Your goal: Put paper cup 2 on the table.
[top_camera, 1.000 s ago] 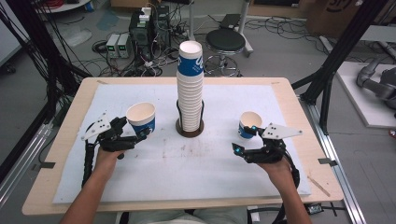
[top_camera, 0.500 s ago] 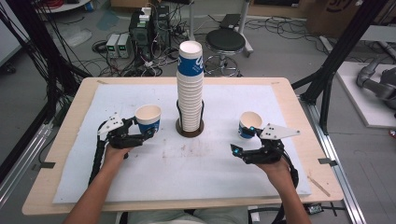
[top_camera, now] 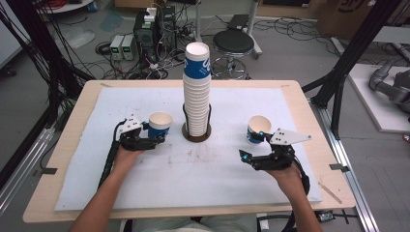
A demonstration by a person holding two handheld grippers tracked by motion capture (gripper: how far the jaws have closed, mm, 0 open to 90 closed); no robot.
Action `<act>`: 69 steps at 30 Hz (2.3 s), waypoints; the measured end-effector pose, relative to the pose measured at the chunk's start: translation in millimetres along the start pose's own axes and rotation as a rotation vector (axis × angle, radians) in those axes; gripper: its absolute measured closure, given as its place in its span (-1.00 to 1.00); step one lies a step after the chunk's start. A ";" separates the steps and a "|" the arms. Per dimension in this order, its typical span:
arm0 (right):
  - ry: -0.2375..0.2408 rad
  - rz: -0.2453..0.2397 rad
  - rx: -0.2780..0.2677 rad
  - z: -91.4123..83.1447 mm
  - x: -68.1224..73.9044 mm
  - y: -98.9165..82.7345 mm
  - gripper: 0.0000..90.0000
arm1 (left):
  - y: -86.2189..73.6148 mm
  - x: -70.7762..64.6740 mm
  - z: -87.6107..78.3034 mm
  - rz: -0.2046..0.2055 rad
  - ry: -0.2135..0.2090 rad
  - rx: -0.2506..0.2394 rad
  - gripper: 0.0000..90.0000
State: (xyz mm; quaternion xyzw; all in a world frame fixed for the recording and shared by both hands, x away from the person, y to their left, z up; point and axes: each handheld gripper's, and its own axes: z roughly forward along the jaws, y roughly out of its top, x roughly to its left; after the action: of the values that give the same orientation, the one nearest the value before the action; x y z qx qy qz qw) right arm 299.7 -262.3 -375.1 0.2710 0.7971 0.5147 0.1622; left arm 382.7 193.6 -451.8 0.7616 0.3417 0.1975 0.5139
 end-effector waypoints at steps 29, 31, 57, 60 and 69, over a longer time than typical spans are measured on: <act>-0.002 0.010 0.010 -6.2 -3.3 -3.0 -0.53 | -7.8 -4.1 -33.9 -0.041 0.020 0.086 -0.62; -0.001 0.011 0.010 -6.7 -3.9 -3.5 -0.52 | -7.0 -4.8 -41.3 -0.039 0.007 0.062 -0.62; -0.121 0.016 -0.039 -20.4 -15.8 -17.3 -0.53 | 12.5 6.5 -114.3 -0.079 -0.060 -0.374 -0.62; -0.137 0.019 -0.040 -23.0 -18.0 -19.7 -0.53 | 14.0 6.4 -117.0 -0.072 -0.059 -0.393 -0.62; -0.139 0.046 -0.051 -27.0 -17.7 -19.0 -0.53 | 11.1 5.2 -121.4 -0.055 -0.042 -0.399 -0.62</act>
State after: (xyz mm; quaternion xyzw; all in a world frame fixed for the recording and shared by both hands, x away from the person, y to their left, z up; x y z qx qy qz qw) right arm 294.3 -298.8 -381.5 0.3202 0.7639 0.5186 0.2122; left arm 310.7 273.4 -394.1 0.6389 0.3059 0.2311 0.6669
